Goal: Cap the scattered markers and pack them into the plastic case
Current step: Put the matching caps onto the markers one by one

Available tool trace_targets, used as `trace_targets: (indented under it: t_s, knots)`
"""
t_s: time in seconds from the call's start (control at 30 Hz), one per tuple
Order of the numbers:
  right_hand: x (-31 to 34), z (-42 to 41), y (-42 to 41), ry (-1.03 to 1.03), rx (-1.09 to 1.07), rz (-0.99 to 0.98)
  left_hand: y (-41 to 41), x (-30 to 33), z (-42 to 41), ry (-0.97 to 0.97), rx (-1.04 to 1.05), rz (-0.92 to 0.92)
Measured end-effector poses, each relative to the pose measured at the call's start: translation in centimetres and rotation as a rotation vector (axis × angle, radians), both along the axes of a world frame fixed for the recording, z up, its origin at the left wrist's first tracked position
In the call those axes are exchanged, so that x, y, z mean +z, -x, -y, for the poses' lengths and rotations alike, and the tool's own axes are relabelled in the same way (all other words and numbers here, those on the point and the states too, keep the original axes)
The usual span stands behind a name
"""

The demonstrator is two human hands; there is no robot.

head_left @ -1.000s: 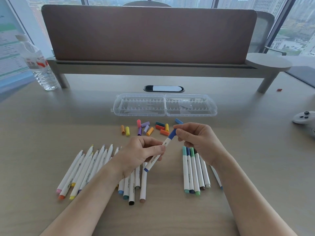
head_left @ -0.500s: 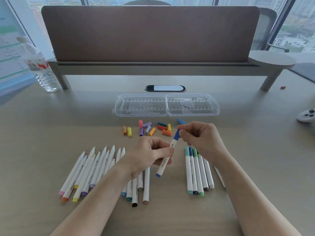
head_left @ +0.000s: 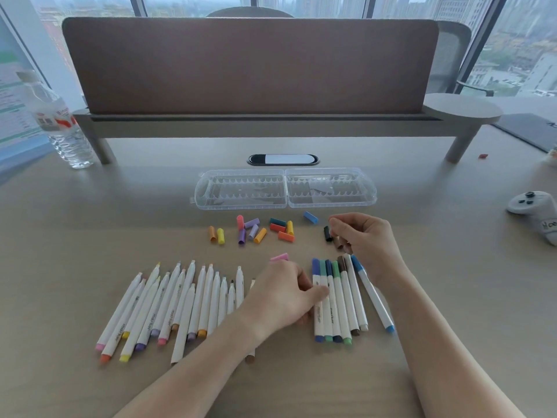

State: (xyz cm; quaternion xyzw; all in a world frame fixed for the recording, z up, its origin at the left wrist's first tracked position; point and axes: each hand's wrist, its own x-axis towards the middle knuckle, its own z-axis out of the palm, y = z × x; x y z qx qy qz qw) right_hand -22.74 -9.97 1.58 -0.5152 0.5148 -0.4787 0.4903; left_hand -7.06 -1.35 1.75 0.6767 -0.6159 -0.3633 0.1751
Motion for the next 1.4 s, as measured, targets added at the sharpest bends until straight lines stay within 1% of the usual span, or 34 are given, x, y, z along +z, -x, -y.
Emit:
trace_targets:
  t_s: [0.07, 0.13, 0.23, 0.43, 0.5, 0.53, 0.67, 0.77, 0.93, 1.03, 1.13, 1.2, 1.33, 1.4]
  knots:
    - [0.0, 0.0, -0.1, -0.008, 0.002, -0.010, -0.1, 0.2, -0.1, -0.016, -0.013, -0.003]
    - [0.0, 0.1, 0.0, -0.017, -0.003, -0.010, -0.6, 0.5, -0.1, -0.021, 0.009, -0.047]
    - [0.0, 0.1, 0.1, -0.023, -0.001, -0.027, -2.0, 1.0, 0.2, 0.026, 0.062, -0.054]
    - [-0.4, -0.1, -0.1, -0.003, 0.050, -0.149, -6.4, 1.8, 0.8, 0.170, 0.291, -0.014]
    - [-0.4, -0.3, -0.4, 0.021, 0.076, -0.205, -8.0, 1.8, 0.7, 0.142, 0.342, -0.023]
    - [-0.4, -0.4, -0.6, 0.032, 0.090, -0.229, -8.5, 1.9, 0.5, 0.108, 0.335, -0.011]
    - [-0.4, -0.8, -1.0, 0.045, 0.142, -0.288, -8.7, 2.4, -0.2, -0.055, 0.161, 0.245]
    - [-0.5, -0.9, -1.2, 0.053, 0.163, -0.324, -7.8, 2.3, -0.5, -0.138, 0.080, 0.353]
    - [-0.6, -1.2, -1.5, 0.048, 0.180, -0.347, -6.1, 2.9, -0.6, -0.122, 0.033, 0.540]
    - [-0.5, -1.4, -1.7, 0.032, 0.194, -0.343, -5.8, 2.8, -0.1, -0.134, -0.002, 0.575]
    - [-0.3, -1.6, -1.8, 0.031, 0.187, -0.329, -6.5, 2.8, 0.5, -0.112, -0.014, 0.486]
    - [-0.1, -1.6, -1.8, 0.031, 0.179, -0.330, -7.4, 2.6, 0.9, -0.057, 0.030, 0.350]
    - [-0.2, -1.7, -1.9, 0.045, 0.174, -0.357, -9.2, 1.9, 1.1, 0.070, 0.241, -0.130]
    - [-0.2, -1.6, -2.1, 0.054, 0.178, -0.378, -9.7, 1.9, 1.0, 0.095, 0.303, -0.281]
